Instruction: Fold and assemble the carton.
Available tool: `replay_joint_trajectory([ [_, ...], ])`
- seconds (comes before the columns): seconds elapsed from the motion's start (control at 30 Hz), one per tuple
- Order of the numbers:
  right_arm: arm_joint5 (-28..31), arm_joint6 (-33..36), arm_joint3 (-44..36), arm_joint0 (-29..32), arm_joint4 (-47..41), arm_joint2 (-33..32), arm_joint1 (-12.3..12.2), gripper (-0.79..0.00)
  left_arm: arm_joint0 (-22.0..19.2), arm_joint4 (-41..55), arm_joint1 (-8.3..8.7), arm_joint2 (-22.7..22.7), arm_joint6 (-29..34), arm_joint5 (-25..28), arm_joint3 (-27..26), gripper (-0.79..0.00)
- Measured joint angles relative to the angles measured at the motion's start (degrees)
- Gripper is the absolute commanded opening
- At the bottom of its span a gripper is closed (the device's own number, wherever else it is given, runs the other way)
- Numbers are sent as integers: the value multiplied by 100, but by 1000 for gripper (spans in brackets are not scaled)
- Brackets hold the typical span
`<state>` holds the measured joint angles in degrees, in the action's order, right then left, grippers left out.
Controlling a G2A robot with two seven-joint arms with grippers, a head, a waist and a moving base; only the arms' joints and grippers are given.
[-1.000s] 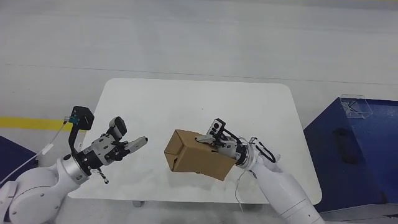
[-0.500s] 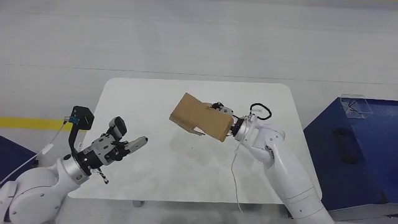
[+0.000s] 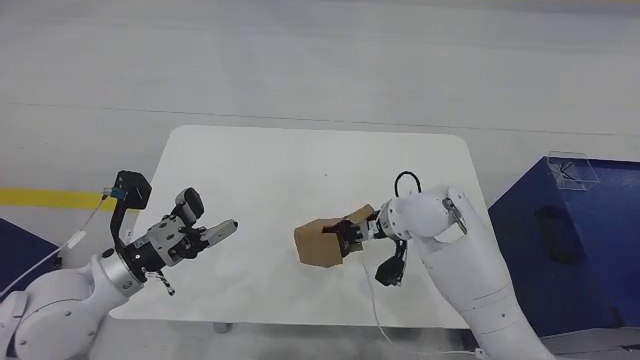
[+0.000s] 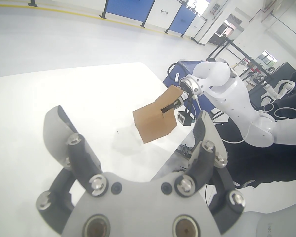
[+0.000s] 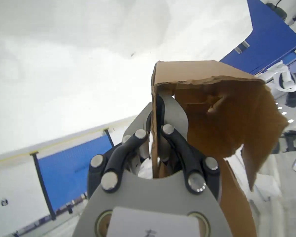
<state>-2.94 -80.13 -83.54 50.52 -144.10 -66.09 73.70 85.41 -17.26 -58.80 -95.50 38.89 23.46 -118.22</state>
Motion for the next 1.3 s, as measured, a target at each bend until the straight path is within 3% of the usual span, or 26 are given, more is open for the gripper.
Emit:
replay_joint_trajectory([
  [0.17,455,-24,612,-205,560,145,9,-785,0,0,0,0,0,0,0,0],
  [0.23,505,-44,796,-284,654,207,20,-453,0,0,0,0,0,0,0,0],
  [0.27,474,-57,898,-326,654,240,30,-182,0,0,0,0,0,0,0,0],
  [0.33,440,-67,1024,-373,514,262,51,-25,0,0,0,0,0,0,0,0],
  [0.37,420,-62,1084,-396,400,280,67,0,0,0,0,0,0,0,0,0],
  [0.63,-14,28,752,-305,-485,-18,60,0,0,0,0,0,0,0,0,0],
  [0.67,-223,146,562,-238,-563,-166,27,-360,0,0,0,0,0,0,0,0],
  [0.73,-712,494,242,-57,-421,-408,-43,-785,0,0,0,0,0,0,0,0],
  [0.93,-2706,2345,-749,761,1191,-1251,-311,-785,0,0,0,0,0,0,0,0],
  [1.07,-3729,4640,-900,1088,3518,-1531,-441,-785,0,0,0,0,0,0,0,0],
  [1.2,-3422,7137,-394,1195,5753,-1285,-511,-785,0,0,0,0,0,0,0,0],
  [1.3,-2821,8845,250,1142,7086,-1034,-543,-785,0,0,0,0,0,0,0,0],
])
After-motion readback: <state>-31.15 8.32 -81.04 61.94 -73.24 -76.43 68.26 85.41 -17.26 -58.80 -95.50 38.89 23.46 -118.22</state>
